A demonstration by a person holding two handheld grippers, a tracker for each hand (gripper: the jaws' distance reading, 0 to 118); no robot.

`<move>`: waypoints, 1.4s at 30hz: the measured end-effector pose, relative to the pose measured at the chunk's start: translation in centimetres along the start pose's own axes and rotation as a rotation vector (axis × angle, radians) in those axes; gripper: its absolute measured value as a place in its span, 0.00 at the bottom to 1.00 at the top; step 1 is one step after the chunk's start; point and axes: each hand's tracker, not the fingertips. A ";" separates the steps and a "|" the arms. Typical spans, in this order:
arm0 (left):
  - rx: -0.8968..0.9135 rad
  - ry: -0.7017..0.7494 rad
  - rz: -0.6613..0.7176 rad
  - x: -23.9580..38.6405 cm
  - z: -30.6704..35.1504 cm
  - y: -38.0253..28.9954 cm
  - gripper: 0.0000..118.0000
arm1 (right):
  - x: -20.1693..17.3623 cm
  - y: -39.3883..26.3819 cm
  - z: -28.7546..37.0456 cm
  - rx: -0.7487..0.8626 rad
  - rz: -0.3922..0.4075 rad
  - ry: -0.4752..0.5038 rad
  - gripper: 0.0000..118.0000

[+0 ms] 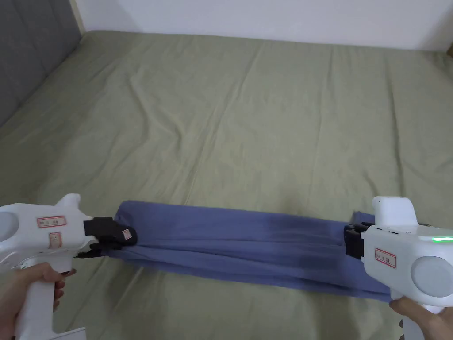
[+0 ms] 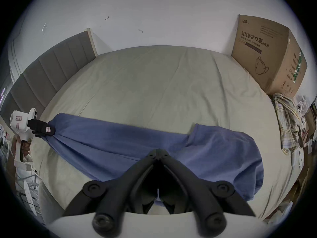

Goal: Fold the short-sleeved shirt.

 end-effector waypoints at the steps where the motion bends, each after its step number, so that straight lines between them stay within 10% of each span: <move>1: 0.011 0.005 0.011 0.0 0.4 -0.4 0.06 | 0.0 -0.1 0.0 -0.001 -0.007 0.003 0.01; 9: 0.065 0.079 -0.004 1.7 1.7 -0.8 0.06 | 1.0 -0.9 0.4 -0.017 -0.033 0.016 0.01; 28: -0.113 0.103 -0.981 27.7 -12.5 -13.6 0.07 | 9.5 -3.5 3.9 0.041 -0.212 -0.040 0.01; 30: -0.141 0.089 -0.986 27.9 -14.9 -15.7 0.22 | 10.6 -3.9 4.1 0.038 -0.223 -0.066 0.01; 33: -0.189 0.097 -0.947 27.5 -17.4 -17.1 0.82 | 12.5 -4.4 4.5 0.035 -0.279 -0.080 0.01; 39: -0.135 -0.002 -0.707 26.7 -15.1 -13.8 0.80 | 14.1 -5.0 5.3 0.059 -0.323 -0.080 0.01; 42: -0.018 -0.017 -0.604 26.0 -12.2 -11.1 0.39 | 13.8 -5.0 5.1 0.062 -0.330 -0.067 0.01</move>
